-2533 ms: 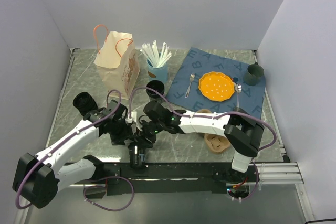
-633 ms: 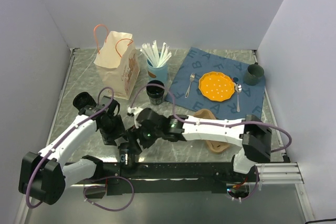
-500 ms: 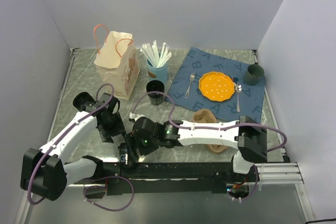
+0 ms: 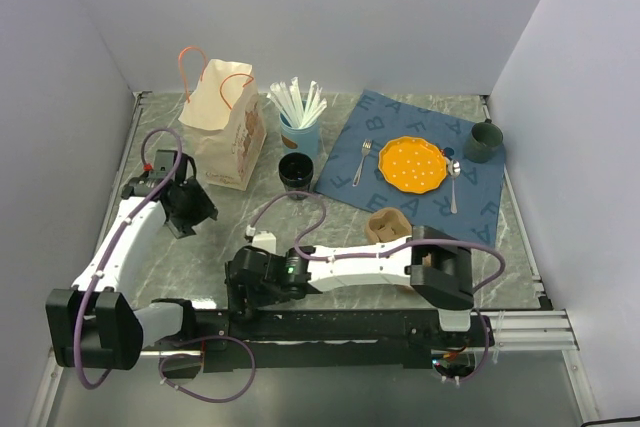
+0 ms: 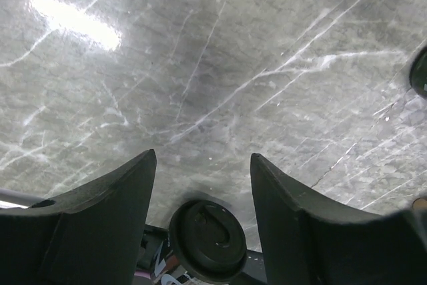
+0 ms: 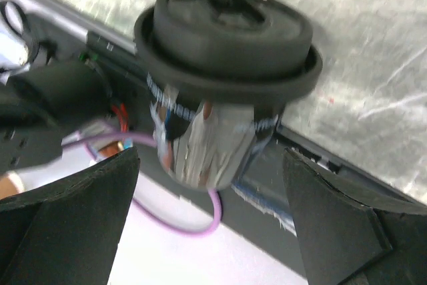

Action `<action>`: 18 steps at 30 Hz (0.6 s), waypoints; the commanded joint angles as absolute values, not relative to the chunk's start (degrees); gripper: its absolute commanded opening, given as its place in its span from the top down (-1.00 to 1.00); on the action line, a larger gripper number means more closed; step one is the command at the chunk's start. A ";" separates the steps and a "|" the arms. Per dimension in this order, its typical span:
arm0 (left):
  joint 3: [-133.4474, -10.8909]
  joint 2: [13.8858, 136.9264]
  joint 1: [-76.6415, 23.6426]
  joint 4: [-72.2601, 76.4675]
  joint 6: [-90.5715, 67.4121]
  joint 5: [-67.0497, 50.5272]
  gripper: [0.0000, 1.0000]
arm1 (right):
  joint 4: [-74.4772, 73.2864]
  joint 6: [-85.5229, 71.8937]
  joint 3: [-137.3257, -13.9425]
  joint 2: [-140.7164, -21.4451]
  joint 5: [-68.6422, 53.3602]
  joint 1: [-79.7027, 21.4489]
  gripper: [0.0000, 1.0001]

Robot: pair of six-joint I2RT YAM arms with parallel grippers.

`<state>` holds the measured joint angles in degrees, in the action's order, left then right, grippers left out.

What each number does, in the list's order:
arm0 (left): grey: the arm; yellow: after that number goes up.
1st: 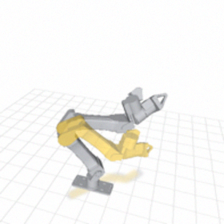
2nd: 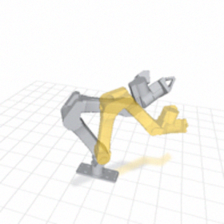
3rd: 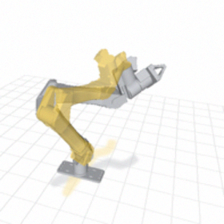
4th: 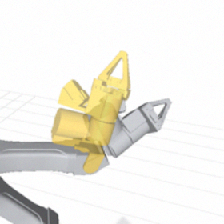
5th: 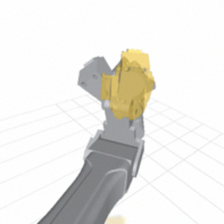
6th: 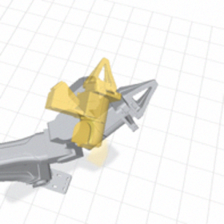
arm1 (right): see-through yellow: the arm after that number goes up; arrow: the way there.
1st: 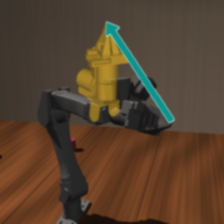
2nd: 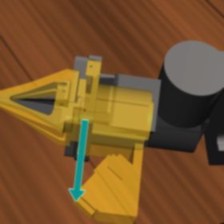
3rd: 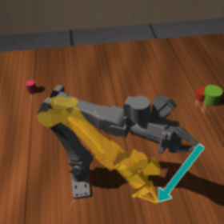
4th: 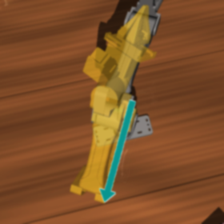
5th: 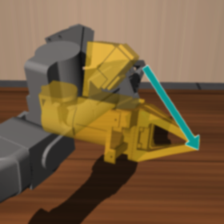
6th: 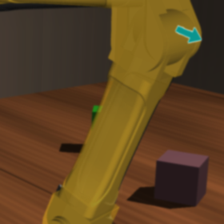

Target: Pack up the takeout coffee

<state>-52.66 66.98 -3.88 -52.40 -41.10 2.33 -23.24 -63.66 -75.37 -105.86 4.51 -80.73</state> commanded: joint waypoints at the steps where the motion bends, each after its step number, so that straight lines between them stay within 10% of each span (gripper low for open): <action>1: -52.21 66.54 -1.94 -50.19 -38.15 0.53 -0.28 | -22.84 -66.44 -79.80 -108.19 9.31 -80.68 -0.89; 18: -52.91 65.66 -1.41 -51.68 -37.35 -4.74 -0.25 | -20.57 -52.83 -80.43 -110.66 10.28 -79.63 -0.28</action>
<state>-51.72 66.98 -1.67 -50.87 -38.13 -1.91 -23.35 -59.00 -79.57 -111.00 8.56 -80.36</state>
